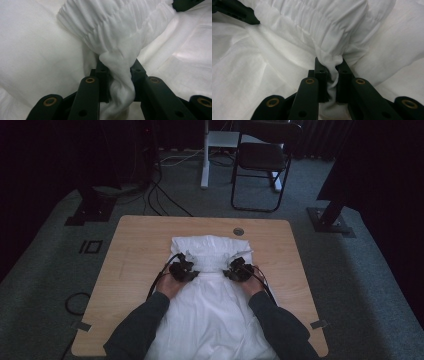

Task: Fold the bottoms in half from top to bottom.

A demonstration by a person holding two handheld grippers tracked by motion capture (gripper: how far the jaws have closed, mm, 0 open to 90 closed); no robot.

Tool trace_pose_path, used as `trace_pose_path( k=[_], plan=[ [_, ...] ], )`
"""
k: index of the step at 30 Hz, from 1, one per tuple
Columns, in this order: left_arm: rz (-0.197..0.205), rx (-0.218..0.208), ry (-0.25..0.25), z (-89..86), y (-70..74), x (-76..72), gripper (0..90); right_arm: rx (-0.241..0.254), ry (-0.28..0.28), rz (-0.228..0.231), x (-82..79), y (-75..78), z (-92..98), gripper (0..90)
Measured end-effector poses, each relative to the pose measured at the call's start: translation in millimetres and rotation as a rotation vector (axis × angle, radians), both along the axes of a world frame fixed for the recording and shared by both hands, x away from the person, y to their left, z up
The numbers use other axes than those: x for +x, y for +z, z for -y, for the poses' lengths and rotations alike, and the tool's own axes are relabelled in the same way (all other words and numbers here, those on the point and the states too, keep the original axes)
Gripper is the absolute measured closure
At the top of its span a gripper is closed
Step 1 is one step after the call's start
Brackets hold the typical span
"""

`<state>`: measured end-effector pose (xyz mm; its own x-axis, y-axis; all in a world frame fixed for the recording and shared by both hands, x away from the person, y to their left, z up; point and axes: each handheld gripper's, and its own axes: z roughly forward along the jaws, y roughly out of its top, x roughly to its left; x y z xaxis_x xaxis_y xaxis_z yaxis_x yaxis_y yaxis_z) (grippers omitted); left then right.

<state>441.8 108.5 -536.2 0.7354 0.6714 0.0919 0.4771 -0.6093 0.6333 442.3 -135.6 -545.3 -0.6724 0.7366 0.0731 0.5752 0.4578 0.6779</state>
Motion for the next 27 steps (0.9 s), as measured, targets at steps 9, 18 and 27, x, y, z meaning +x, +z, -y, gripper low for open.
trace_pose_path(
  k=[9,18,27],
  plan=[
    [0.047,0.109,0.07,6.7,4.9,39.9,75.3,0.015,-0.062,0.003,44.9,1.0,-12.5,82.3],
    [0.061,0.102,0.101,6.0,3.7,44.2,75.4,0.015,-0.093,0.004,55.4,1.5,-18.0,82.1],
    [0.046,-0.066,0.089,-10.1,30.4,39.3,79.7,0.136,-0.035,0.019,55.4,23.4,2.6,83.3]
  ],
)
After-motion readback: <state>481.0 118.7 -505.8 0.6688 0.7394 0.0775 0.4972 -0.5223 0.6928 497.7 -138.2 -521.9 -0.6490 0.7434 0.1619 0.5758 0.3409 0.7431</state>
